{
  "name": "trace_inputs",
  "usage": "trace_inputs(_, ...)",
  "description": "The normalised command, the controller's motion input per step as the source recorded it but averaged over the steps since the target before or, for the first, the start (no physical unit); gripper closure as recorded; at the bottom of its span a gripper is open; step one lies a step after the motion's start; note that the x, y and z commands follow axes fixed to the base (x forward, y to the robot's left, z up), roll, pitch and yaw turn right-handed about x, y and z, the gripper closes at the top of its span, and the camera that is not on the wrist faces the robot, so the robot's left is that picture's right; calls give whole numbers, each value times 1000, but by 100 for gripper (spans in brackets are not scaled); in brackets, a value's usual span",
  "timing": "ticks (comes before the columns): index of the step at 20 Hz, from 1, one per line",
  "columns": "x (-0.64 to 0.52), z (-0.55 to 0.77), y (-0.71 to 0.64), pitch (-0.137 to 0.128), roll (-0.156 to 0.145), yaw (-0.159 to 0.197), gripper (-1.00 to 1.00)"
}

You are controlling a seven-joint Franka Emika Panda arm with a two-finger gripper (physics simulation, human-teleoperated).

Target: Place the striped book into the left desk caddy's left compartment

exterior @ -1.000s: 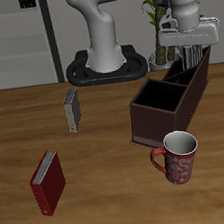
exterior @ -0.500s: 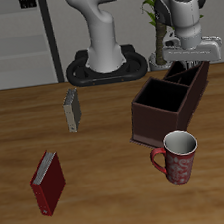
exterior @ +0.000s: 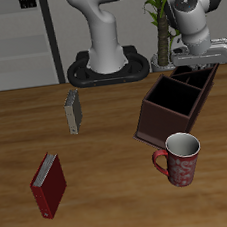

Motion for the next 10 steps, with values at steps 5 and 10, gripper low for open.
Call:
trace_inputs(5, 20, 103, -142, -3, -2, 12, -100)
trace_inputs(10, 139, 142, -406, 32, -46, 2, -100)
